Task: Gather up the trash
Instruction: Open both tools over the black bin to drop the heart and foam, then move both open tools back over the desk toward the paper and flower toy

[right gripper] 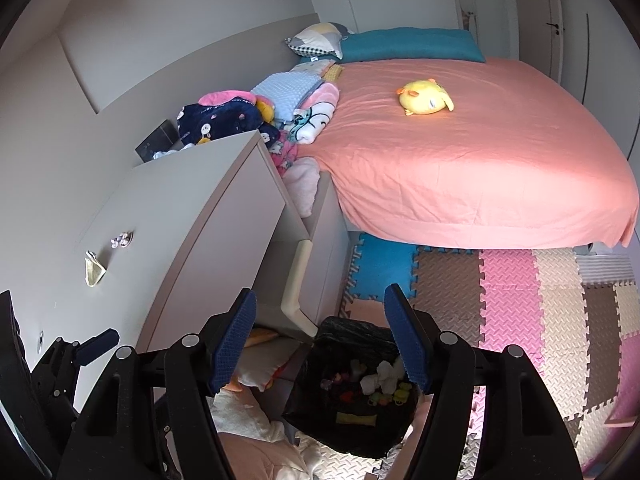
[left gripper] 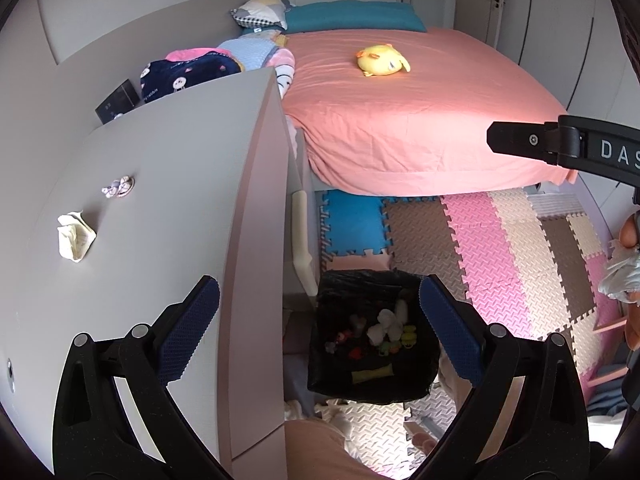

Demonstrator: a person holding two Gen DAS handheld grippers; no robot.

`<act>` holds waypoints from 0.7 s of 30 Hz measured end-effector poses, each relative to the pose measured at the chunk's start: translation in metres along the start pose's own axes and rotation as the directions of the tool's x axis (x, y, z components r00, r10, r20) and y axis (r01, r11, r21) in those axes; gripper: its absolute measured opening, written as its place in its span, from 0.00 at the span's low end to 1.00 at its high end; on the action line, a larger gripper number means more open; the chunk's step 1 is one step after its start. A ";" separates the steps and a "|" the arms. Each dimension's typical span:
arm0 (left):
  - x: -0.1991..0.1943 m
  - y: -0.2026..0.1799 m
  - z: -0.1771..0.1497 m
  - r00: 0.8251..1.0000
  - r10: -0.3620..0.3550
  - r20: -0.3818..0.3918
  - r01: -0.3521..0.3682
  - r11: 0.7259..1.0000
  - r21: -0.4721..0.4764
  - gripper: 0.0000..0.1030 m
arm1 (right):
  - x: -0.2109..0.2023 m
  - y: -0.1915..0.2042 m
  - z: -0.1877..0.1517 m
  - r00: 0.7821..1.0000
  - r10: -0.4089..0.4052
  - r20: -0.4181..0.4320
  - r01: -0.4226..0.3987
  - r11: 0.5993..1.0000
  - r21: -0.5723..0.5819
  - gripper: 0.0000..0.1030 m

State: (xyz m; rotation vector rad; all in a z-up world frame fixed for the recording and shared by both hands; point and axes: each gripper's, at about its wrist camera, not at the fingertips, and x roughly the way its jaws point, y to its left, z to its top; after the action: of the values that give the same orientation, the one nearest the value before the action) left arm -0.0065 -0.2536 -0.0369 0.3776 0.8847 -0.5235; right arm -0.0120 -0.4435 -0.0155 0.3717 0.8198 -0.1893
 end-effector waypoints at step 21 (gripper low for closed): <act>-0.003 0.066 -0.004 0.999 0.050 -0.008 -0.050 0.984 -0.170 0.94 | 0.022 0.052 0.003 0.997 0.072 -0.014 -0.072 0.994 -0.078 0.67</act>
State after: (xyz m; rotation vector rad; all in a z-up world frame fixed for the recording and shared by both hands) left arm 0.0278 -0.1977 -0.0304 0.2448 0.9140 -0.3980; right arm 0.0208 -0.3973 -0.0170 0.3278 0.8212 -0.0874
